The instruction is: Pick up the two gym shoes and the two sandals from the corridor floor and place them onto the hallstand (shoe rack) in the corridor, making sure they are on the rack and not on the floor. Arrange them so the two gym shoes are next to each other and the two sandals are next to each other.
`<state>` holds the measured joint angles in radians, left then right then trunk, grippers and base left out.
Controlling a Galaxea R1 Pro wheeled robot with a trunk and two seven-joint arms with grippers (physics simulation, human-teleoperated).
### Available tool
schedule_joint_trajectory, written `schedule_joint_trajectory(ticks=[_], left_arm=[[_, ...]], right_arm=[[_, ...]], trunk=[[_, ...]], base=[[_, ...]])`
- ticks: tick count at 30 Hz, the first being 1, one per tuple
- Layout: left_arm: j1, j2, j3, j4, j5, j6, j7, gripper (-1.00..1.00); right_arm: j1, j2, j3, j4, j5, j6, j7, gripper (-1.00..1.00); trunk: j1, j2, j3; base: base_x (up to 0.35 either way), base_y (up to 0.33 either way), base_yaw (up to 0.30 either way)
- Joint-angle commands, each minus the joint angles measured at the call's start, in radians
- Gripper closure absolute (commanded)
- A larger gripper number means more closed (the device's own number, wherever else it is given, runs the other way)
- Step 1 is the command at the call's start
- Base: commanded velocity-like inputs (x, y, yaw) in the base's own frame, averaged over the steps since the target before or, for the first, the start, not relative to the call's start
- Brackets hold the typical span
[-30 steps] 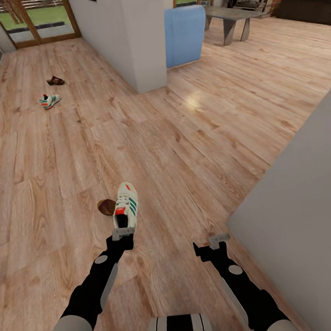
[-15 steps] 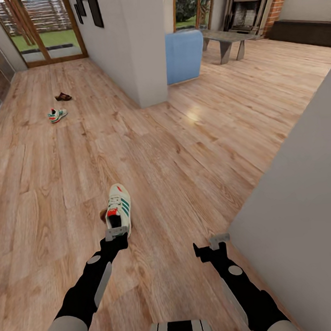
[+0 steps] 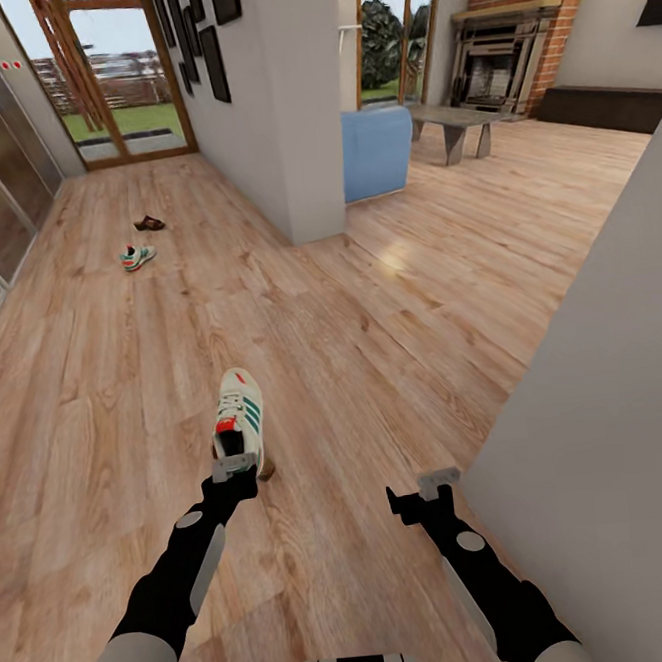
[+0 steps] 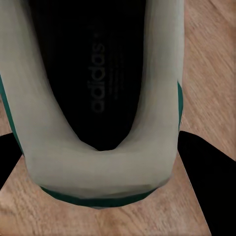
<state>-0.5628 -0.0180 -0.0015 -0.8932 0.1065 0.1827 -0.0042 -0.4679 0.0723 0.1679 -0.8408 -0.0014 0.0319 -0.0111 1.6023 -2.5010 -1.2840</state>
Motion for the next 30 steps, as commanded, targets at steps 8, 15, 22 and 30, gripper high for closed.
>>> schedule_joint_trajectory(ticks=[8,15,22,30], left_arm=[[0.0,0.001,0.001,-0.003,0.01,0.006,0.0,1.0],[0.0,0.0,0.0,-0.004,0.009,0.007,0.0,1.0],[0.0,0.001,0.002,-0.004,0.009,0.008,0.0,1.0],[0.0,0.003,0.003,-0.004,0.009,0.008,0.0,1.0]], right_arm=[[0.0,0.0,0.001,-0.001,-0.002,0.003,-0.001,-1.0],[0.0,0.0,0.001,-0.001,-0.001,0.003,-0.001,-1.0],[0.0,0.0,0.001,-0.001,-0.001,0.003,-0.001,-1.0],[0.0,0.0,0.0,-0.001,-0.001,0.003,-0.001,-1.0]], trunk=[[-0.014,0.022,0.036],[-0.014,0.022,0.036],[-0.014,0.022,0.036],[-0.014,0.022,0.037]], base=[[0.0,0.0,0.232],[0.0,0.0,0.295],[0.184,0.0,0.299],[0.338,0.0,0.299]])
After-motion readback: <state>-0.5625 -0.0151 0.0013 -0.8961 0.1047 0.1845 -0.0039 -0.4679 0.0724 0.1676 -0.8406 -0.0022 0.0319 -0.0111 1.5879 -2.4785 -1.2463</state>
